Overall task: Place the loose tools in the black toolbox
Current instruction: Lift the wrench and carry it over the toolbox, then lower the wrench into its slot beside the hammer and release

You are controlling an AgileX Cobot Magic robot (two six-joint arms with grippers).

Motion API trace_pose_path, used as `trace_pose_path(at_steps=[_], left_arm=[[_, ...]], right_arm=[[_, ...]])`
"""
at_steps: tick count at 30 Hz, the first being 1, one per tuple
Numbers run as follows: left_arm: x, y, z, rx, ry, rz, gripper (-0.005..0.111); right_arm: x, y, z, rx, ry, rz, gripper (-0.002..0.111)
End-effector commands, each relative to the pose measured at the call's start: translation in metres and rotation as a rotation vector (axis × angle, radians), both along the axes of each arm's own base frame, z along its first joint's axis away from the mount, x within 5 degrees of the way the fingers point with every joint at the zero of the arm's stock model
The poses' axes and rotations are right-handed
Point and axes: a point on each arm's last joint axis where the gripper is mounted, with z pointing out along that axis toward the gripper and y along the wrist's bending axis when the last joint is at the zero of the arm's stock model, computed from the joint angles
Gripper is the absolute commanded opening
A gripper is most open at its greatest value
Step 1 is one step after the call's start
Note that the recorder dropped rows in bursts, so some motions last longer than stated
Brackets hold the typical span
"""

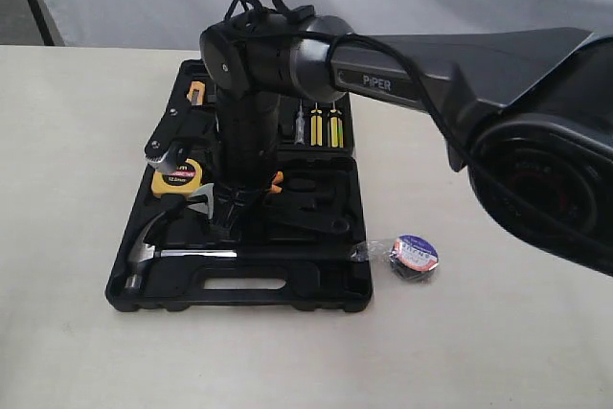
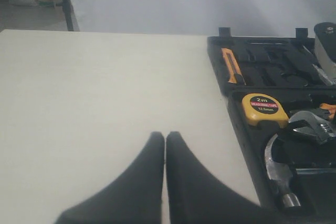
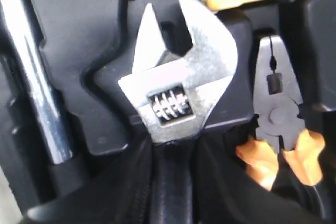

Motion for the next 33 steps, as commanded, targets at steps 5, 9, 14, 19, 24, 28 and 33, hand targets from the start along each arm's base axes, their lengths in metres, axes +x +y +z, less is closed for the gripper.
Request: trace_pose_path(at_steps=[5,9,14,19,24,28,33], left_arm=[[-0.0016,0.0001,-0.0007,-0.027,-0.005,0.001,0.001],[-0.0016,0.0001,-0.0007,-0.027,-0.005,0.001,0.001],[-0.0016,0.0001,-0.0007,-0.027,-0.005,0.001,0.001],[-0.0016,0.0001,-0.0007,-0.027,-0.005,0.001,0.001],[-0.0016,0.0001,-0.0007,-0.027,-0.005,0.001,0.001],[-0.0016,0.0001,-0.0007,-0.027,-0.005,0.001,0.001],[-0.0016,0.0001,-0.0007,-0.027,-0.005,0.001,0.001]], right_arm=[[-0.0001,0.0022,-0.0053,0.007,0.02,-0.029,-0.001],[-0.0021,0.0049,-0.0052,0.043,0.05,-0.081,-0.001],[-0.0038,0.0071,-0.005,0.07,0.074,-0.113,-0.001],[-0.0055,0.0069,-0.0051,0.064,0.09,-0.091,-0.001],[-0.005,0.0039,-0.0055,0.027,0.077,-0.045,-0.001],[-0.0046,-0.0003,-0.0059,-0.021,0.07,-0.031,-0.001],[-0.0064,-0.0017,-0.0053,-0.035,0.088,-0.032,-0.001]])
